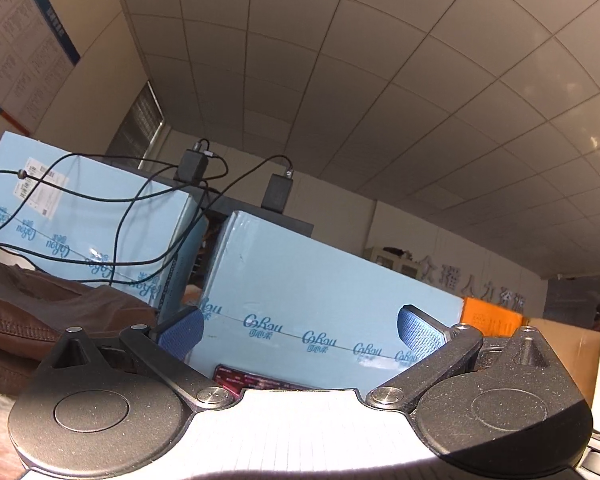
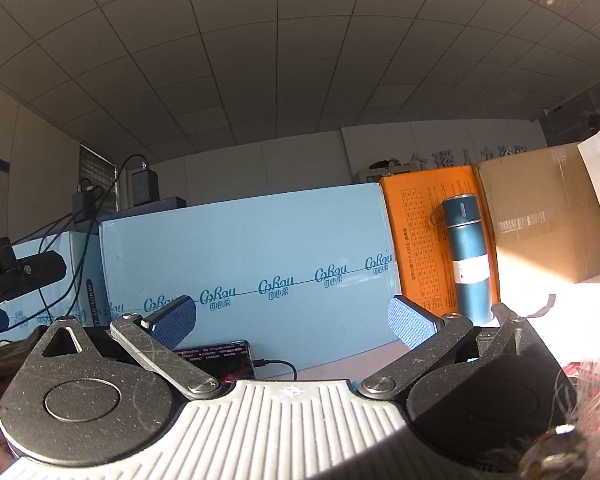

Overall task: Fold clothes
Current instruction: 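Lift both tools and reach toward the brown leather jacket pile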

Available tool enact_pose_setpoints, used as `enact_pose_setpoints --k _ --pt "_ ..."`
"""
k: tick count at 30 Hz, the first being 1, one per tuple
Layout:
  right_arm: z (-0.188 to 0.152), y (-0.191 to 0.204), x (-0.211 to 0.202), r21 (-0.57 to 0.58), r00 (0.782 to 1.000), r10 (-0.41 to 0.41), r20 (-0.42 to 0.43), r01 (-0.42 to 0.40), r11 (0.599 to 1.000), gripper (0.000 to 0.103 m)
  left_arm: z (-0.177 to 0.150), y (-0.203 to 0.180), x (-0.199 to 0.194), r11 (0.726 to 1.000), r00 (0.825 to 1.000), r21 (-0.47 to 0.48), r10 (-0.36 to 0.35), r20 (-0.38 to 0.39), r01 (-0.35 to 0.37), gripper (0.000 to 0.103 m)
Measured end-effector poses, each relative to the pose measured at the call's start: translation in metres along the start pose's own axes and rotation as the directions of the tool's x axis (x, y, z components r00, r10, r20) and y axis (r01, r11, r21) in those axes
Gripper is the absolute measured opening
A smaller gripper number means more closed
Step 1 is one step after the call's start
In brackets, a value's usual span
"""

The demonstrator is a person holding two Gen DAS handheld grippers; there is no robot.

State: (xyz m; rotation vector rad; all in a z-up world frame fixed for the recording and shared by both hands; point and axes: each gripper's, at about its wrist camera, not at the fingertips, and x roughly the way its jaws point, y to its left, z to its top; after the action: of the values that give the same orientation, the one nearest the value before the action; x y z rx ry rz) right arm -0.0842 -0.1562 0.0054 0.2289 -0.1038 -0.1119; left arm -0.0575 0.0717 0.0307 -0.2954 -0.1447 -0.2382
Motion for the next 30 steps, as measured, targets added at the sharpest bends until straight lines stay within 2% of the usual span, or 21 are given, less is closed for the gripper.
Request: enact_pose_setpoints --k 2,8,11,13,18,21,26,28,30 --pt "0.001 0.005 -0.001 0.031 0.999 0.023 -0.023 -0.022 0.999 0.103 0.01 0.008 -0.007 1.0 1.0 0.019 -0.015 -0.01 0.016 0.103" --pt "0.003 0.026 -0.001 0.123 0.988 0.13 -0.088 -0.118 0.985 0.103 0.037 0.032 -0.025 0.974 0.998 0.218 0.05 0.037 -0.057 0.103" --pt "0.006 0.036 0.005 0.169 0.972 0.197 -0.131 -0.174 0.97 0.103 0.049 0.046 -0.027 0.939 0.999 0.342 0.038 -0.02 -0.029 0.103" --pt "0.008 0.041 0.01 0.198 0.956 0.246 -0.158 -0.214 0.957 0.103 0.054 0.053 -0.026 0.899 0.997 0.437 0.053 -0.054 -0.025 0.103" --pt "0.009 0.054 0.028 0.276 0.909 0.354 -0.221 -0.289 0.916 0.103 0.054 0.072 -0.029 0.762 0.982 0.636 0.188 -0.037 -0.122 0.103" --pt "0.004 0.061 0.044 0.341 0.871 0.404 -0.279 -0.304 0.889 0.103 0.049 0.086 -0.027 0.697 0.965 0.704 0.253 -0.063 -0.137 0.103" --pt "-0.013 0.07 0.072 0.477 0.786 0.494 -0.372 -0.294 0.828 0.103 0.029 0.091 -0.015 0.641 0.946 0.763 0.289 -0.149 -0.076 0.103" --pt "-0.019 0.077 0.08 0.517 0.762 0.516 -0.39 -0.283 0.808 0.103 0.022 0.086 -0.009 0.629 0.942 0.776 0.285 -0.177 -0.044 0.103" --pt "-0.023 0.082 0.084 0.535 0.749 0.526 -0.403 -0.273 0.799 0.103 0.014 0.08 0.001 0.622 0.936 0.782 0.291 -0.197 -0.029 0.103"
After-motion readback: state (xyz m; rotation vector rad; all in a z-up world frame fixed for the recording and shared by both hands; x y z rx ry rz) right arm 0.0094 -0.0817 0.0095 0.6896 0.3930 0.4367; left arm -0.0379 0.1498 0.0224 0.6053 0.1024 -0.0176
